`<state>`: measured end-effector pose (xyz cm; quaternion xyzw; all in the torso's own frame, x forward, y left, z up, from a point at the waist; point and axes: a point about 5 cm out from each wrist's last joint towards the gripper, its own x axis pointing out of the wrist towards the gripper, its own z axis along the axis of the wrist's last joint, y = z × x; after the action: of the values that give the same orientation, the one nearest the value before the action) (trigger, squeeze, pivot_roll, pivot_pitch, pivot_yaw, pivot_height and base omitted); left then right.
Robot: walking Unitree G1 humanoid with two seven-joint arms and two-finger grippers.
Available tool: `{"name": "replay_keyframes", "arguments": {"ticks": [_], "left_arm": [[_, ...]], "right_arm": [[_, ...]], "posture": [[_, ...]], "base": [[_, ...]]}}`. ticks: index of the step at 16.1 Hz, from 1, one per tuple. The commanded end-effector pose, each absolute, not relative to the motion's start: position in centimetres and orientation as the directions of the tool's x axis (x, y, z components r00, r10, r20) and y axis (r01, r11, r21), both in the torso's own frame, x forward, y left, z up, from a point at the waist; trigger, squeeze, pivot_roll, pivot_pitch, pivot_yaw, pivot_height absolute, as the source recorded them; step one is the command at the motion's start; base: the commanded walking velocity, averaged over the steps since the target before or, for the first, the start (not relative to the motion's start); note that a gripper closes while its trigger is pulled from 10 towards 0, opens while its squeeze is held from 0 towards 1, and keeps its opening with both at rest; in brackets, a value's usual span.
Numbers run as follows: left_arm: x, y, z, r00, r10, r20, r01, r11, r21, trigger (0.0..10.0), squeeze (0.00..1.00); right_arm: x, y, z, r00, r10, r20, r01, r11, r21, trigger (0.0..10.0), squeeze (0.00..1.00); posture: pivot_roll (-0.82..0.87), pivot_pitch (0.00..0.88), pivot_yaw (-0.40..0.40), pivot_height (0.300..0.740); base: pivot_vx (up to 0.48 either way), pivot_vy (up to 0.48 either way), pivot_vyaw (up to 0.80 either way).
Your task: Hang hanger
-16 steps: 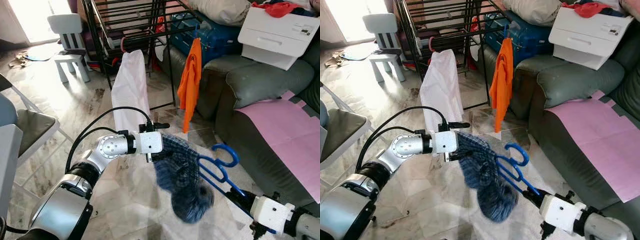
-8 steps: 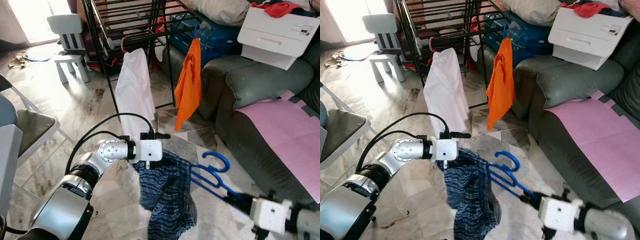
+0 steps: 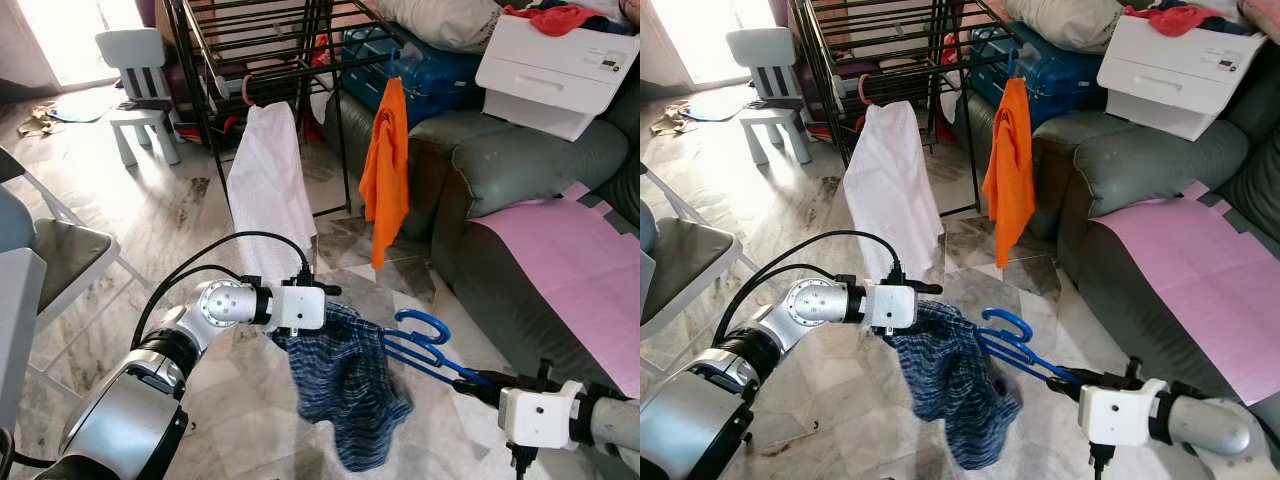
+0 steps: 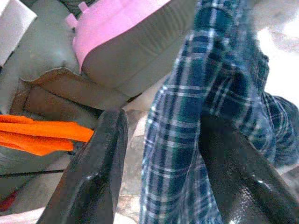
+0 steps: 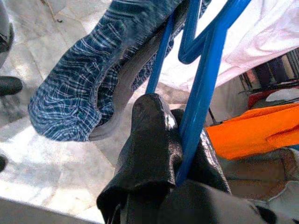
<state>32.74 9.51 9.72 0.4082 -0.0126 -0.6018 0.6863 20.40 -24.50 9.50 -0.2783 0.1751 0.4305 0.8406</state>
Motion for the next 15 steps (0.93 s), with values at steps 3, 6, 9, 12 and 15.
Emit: {"name": "replay_keyframes", "arguments": {"ticks": [3,6,9,12,15], "left_arm": [[31.8,9.2,8.4,0.194,-0.821,-0.537,0.842,-0.141,0.52,0.0,0.0],[31.7,9.0,8.0,0.198,-0.811,-0.551,0.846,-0.143,0.514,0.0,0.0],[32.0,8.0,8.2,0.219,-0.811,-0.542,0.849,-0.115,0.516,0.0,0.0],[31.9,7.8,8.0,0.2,-0.809,-0.552,0.861,-0.124,0.494,0.0,0.0],[32.1,8.4,8.0,0.209,-0.794,-0.571,0.867,-0.12,0.484,0.0,0.0]], "right_arm": [[21.3,-24.1,9.7,0.561,0.643,-0.522,-0.828,0.435,-0.354,10.0,0.0],[21.5,-23.6,9.8,0.55,0.661,-0.51,-0.835,0.416,-0.361,10.0,0.0],[22.1,-23.5,9.9,0.547,0.666,-0.507,-0.836,0.405,-0.371,10.0,0.0],[22.3,-23.6,10.0,0.551,0.661,-0.51,-0.833,0.398,-0.384,10.0,0.0],[22.3,-24.0,9.9,0.567,0.647,-0.51,-0.822,0.405,-0.4,10.0,0.0]], "posture": [[-0.01,0.0,0.049,0.74],[-0.01,0.0,0.051,0.74],[-0.01,0.0,0.053,0.74],[-0.01,0.0,0.053,0.74],[-0.01,0.0,0.052,0.74]], "base": [[0.0,0.0,0.0],[0.0,0.0,0.0],[0.0,0.0,0.0],[0.0,0.0,0.0],[0.0,0.0,0.0]]}}
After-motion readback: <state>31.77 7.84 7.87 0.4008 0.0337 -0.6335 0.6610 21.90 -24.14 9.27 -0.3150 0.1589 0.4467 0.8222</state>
